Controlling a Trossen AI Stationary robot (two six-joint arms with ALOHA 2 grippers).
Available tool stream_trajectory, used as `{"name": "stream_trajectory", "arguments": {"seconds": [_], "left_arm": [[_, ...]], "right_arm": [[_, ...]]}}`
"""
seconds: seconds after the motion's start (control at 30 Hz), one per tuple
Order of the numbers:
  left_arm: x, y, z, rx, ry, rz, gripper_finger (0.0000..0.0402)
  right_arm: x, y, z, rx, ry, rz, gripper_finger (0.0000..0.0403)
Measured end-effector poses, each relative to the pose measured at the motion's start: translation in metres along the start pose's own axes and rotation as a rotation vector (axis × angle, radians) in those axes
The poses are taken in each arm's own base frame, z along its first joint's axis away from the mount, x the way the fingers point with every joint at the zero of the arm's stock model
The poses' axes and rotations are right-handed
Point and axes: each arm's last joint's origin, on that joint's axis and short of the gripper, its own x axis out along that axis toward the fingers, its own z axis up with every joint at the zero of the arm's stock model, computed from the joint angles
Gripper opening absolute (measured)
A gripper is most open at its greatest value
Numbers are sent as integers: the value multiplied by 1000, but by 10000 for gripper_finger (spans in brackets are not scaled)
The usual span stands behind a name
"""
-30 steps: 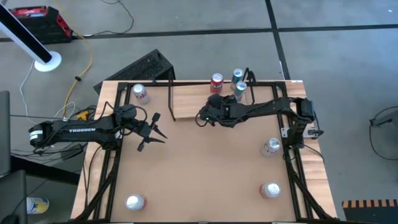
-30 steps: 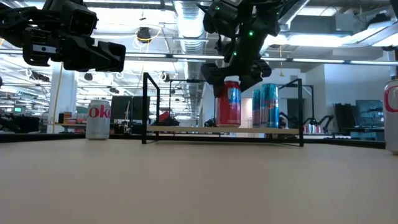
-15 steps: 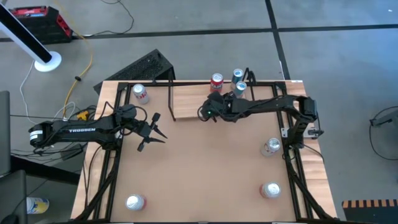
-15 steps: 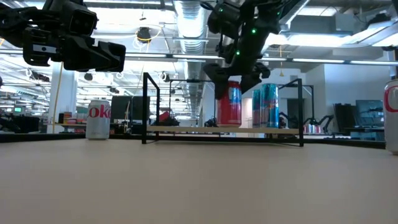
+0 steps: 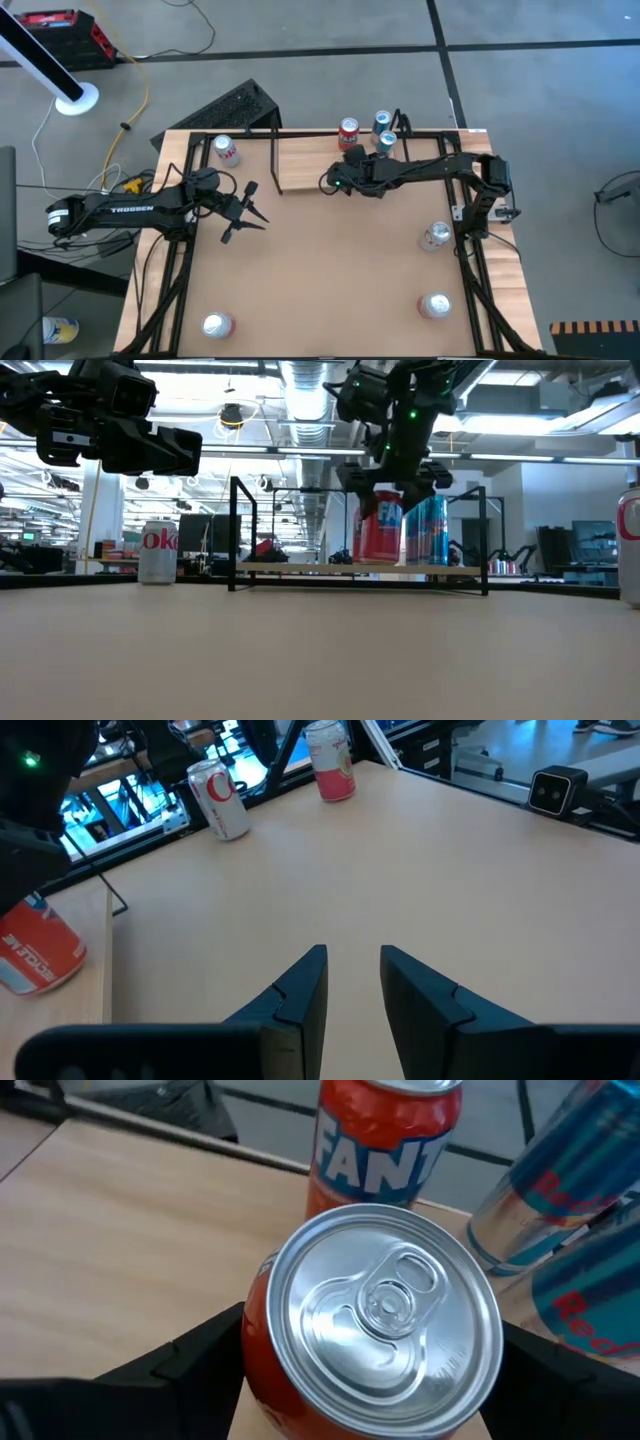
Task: Place canned beverage on shelf
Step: Put the orange soda can on the shelf aligned with the other orange soda can on the shelf
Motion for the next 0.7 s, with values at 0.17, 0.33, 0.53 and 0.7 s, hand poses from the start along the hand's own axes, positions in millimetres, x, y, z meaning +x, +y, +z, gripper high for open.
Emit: {"name": "stream_trajectory", "arguments": {"seconds": [0.17,0.33,0.53,0.7], "left_arm": [[0,0,0,0,-1,0,85],[0,0,0,-6,-1,0,85],[0,0,0,-4,-2,1,85],[0,0,0,-4,-2,1,85]], "right_arm": [[8,-3,5,47,-4,-10,341],[16,-8,11,41,4,-26,341],[23,-12,15,26,19,-23,342],[23,-11,15,1,30,-8,343]]}}
